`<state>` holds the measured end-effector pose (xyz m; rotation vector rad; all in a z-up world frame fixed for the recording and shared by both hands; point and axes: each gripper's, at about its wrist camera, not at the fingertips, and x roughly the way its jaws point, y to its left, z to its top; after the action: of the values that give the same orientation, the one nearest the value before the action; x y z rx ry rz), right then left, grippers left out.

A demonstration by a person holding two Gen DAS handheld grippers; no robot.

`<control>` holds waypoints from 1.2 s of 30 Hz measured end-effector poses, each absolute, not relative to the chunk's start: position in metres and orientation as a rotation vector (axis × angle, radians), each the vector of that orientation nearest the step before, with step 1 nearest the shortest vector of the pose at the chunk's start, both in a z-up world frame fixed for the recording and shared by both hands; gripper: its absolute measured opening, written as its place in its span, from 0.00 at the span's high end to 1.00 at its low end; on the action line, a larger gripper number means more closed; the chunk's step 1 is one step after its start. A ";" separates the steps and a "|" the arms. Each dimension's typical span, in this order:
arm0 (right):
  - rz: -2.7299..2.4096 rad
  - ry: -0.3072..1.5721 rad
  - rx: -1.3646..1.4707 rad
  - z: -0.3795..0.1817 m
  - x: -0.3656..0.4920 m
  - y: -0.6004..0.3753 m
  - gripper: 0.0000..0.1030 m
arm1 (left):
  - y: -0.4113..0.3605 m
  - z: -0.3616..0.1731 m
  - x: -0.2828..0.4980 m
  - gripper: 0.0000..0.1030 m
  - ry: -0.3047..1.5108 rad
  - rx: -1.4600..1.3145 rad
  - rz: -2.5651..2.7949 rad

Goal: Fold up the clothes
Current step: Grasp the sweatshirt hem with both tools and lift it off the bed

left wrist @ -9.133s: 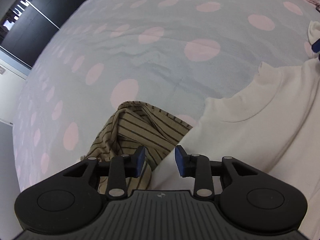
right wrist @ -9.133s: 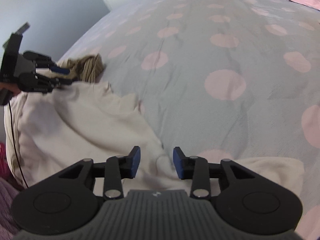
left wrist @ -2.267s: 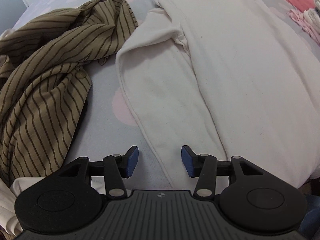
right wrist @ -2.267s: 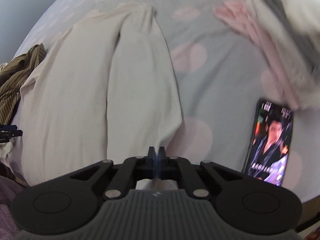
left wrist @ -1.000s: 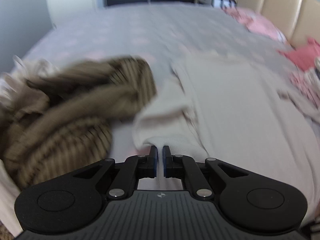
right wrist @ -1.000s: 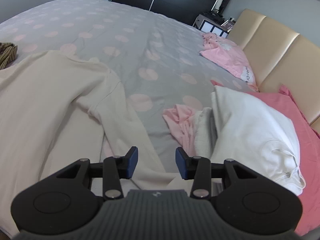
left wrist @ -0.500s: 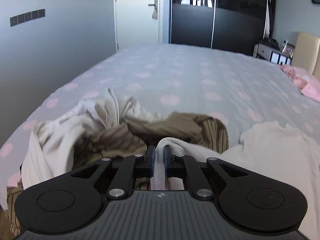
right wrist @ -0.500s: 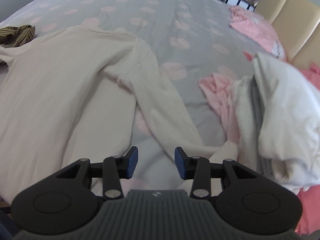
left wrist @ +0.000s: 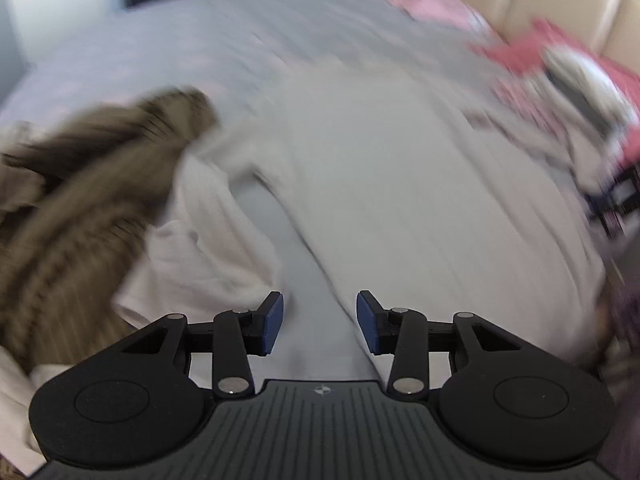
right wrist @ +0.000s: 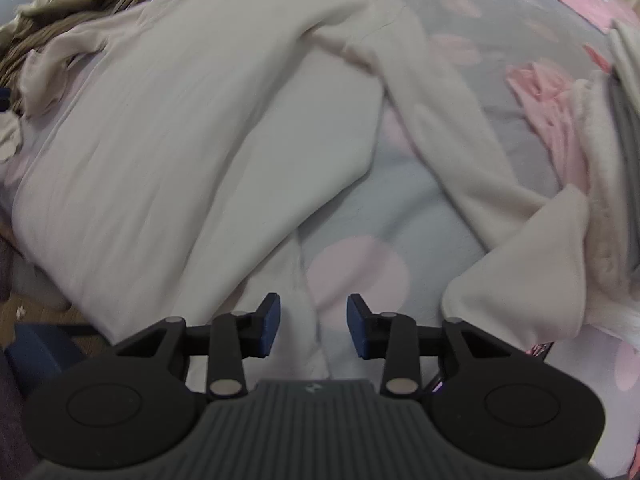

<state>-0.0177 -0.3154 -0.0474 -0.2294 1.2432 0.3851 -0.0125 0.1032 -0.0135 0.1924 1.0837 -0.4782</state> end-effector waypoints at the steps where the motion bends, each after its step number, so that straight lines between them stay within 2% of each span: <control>1: 0.390 1.252 -0.244 -0.050 -0.019 -0.315 0.57 | 0.096 -0.023 -0.015 0.62 1.137 0.216 -0.512; 6: 0.383 1.317 -0.245 -0.065 -0.021 -0.322 0.54 | 0.076 -0.049 -0.027 0.60 1.252 0.306 -0.618; 8: 0.392 1.333 -0.232 -0.071 -0.021 -0.323 0.59 | 0.070 -0.057 -0.028 0.58 1.284 0.305 -0.647; 9: 0.400 1.340 -0.219 -0.073 -0.021 -0.324 0.64 | 0.067 -0.061 -0.028 0.59 1.298 0.304 -0.654; 10: 0.409 1.346 -0.206 -0.075 -0.022 -0.324 0.80 | 0.064 -0.064 -0.029 0.60 1.312 0.303 -0.663; 12: 0.420 1.345 -0.200 -0.072 -0.024 -0.323 0.85 | 0.059 -0.067 -0.032 0.69 1.316 0.316 -0.678; 13: 0.421 1.343 -0.200 -0.068 -0.025 -0.323 0.88 | 0.056 -0.067 -0.033 0.79 1.315 0.323 -0.679; 14: 0.421 1.346 -0.192 -0.062 -0.027 -0.323 0.88 | 0.055 -0.067 -0.033 0.93 1.318 0.321 -0.680; 15: 0.422 1.348 -0.184 -0.057 -0.028 -0.324 0.89 | 0.055 -0.066 -0.032 0.94 1.322 0.318 -0.681; 26: 0.439 1.457 -0.131 0.021 -0.058 -0.333 0.91 | 0.074 -0.007 -0.020 0.96 1.328 0.214 -0.683; 30: 0.404 1.542 -0.150 0.010 -0.075 -0.342 0.91 | 0.080 -0.013 -0.021 0.96 1.387 0.256 -0.631; 36: 0.412 1.687 -0.154 -0.041 -0.086 -0.336 0.92 | 0.075 -0.043 -0.022 0.96 1.493 0.352 -0.593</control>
<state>-0.0864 -0.3358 -0.0414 -0.1539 1.6874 0.4118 -0.0215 0.0752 -0.0430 0.3522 1.4933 -0.5929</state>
